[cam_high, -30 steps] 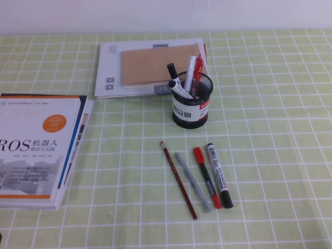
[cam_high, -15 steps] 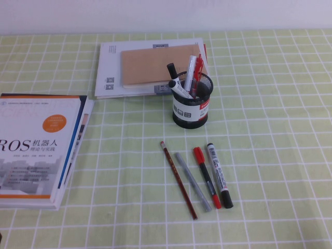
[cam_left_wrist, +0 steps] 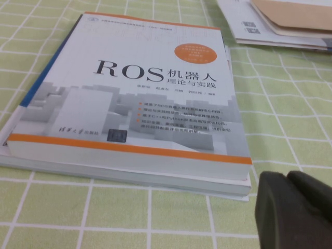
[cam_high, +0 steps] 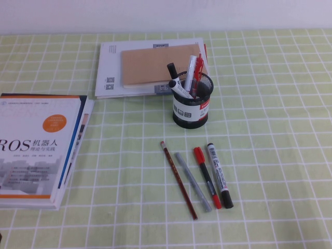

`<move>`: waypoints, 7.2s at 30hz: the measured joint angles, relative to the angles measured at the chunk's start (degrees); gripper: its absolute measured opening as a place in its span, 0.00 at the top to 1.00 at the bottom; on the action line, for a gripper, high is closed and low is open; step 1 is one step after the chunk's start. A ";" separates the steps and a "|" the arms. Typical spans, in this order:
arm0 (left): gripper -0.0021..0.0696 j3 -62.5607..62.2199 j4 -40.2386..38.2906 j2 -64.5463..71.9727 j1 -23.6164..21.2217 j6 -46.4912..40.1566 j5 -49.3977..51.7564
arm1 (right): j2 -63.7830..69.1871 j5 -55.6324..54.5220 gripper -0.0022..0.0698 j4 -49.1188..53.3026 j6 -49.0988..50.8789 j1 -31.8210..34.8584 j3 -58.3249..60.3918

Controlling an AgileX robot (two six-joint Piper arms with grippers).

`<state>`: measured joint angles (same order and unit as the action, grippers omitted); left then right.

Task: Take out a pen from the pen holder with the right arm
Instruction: 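Take a marker out of the pen holder and lay it on the table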

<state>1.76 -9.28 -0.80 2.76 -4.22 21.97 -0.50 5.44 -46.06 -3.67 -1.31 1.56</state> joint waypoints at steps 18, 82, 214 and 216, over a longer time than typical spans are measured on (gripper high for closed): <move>0.98 0.00 0.00 0.00 0.00 0.00 0.00 | 36.16 25.64 0.99 4.88 -15.94 0.00 -27.47; 0.98 0.00 0.00 0.00 0.00 0.00 0.00 | 111.01 -20.99 0.49 33.04 -23.03 -36.56 -72.46; 0.98 0.00 0.00 0.00 0.00 0.00 0.00 | 122.92 41.22 0.64 30.41 2.87 -37.87 -98.31; 0.98 0.00 0.00 0.00 0.00 0.00 0.00 | 122.80 41.12 0.63 30.53 3.26 -37.87 -98.31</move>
<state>1.76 -9.28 -0.80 2.76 -4.22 21.97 122.29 46.56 -15.53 -0.41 -39.18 -96.75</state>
